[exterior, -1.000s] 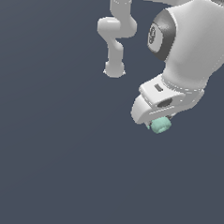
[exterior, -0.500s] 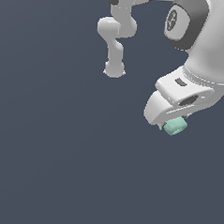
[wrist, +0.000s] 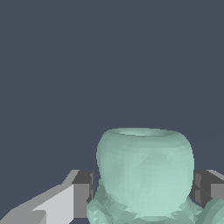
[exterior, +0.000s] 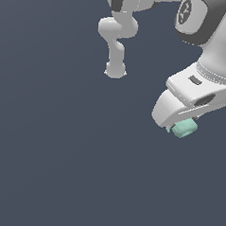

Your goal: Pick up the object and move it to a goal position.

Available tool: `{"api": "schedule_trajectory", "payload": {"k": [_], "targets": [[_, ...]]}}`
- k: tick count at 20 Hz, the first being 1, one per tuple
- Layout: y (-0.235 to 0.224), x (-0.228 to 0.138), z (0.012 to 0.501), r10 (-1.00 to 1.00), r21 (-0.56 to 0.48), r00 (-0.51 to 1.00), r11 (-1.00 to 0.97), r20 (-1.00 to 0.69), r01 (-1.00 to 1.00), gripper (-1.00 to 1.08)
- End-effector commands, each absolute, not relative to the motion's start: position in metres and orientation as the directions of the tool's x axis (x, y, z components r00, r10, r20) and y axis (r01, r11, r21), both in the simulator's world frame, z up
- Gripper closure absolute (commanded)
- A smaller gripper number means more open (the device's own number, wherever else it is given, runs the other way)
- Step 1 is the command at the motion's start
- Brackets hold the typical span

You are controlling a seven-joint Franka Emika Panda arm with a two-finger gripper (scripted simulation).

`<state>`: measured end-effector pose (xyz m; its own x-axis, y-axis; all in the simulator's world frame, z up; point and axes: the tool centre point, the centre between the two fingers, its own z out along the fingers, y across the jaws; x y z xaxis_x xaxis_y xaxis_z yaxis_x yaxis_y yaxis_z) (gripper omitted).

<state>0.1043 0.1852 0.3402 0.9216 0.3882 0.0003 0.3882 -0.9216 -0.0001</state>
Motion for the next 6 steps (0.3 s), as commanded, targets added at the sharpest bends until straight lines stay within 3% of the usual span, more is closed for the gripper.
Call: {"api": "schedule_trajectory", "payload": {"k": [1,6], "targets": [[0.1867,0.1058,0.3417,0.388,0.000,0.921,-0.921,0.000,0.388,1.08],[0.1871,0.1068,0.3425,0.388,0.000,0.921,-0.921,0.000,0.388,1.08]]}}
